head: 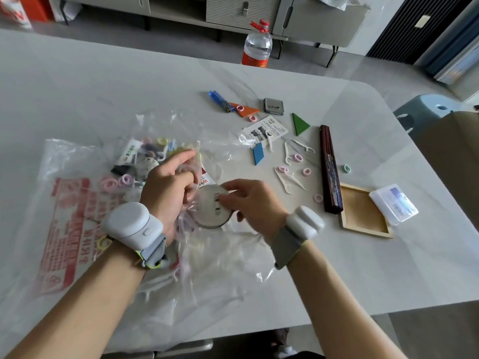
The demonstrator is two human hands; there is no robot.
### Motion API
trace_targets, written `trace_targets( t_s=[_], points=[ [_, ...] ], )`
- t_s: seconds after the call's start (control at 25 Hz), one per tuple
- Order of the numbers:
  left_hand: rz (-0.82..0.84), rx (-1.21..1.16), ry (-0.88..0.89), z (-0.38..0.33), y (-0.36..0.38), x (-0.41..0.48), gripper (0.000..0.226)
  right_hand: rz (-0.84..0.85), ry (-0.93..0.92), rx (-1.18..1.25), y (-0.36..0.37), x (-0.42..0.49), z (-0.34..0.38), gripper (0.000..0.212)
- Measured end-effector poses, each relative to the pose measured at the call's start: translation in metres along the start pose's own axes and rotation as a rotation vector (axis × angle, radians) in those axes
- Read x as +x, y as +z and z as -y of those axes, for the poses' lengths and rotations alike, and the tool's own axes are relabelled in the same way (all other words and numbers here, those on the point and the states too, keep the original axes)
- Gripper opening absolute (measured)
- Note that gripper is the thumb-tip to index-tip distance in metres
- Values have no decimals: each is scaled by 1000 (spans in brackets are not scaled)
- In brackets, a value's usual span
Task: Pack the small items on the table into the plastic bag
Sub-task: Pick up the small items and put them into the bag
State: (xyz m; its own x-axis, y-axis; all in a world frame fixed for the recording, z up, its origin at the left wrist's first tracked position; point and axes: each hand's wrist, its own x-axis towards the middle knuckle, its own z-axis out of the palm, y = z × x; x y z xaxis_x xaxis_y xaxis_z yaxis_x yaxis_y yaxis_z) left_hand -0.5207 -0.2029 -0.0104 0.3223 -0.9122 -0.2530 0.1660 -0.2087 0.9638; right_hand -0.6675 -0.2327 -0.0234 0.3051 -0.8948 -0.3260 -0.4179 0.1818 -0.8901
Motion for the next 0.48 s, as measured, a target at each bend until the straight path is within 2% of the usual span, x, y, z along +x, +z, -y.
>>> trace_targets(
  t_s=[0.16,0.24,0.28,0.36,0.4,0.48],
  points=[
    [6,-12,-6,0,-3,4,60,186,-126,-250,36,-6,8,21],
    [5,-24,-3,-1,-6,3,59,173,-174,-303,33,-5,11,16],
    [3,-35,-2,-1,-10,3,59,137,-175,-254,29,-4,11,15],
    [-4,-40,-10,-2,-14,5,56,-32,-148,-131,15,1,6,14],
    [-16,-42,-18,-2,-15,5,55,-175,-142,-201,6,5,1,15],
    [-39,-76,-34,-2,-15,6,53,-464,-77,-543,-20,12,-10,22]
  ],
)
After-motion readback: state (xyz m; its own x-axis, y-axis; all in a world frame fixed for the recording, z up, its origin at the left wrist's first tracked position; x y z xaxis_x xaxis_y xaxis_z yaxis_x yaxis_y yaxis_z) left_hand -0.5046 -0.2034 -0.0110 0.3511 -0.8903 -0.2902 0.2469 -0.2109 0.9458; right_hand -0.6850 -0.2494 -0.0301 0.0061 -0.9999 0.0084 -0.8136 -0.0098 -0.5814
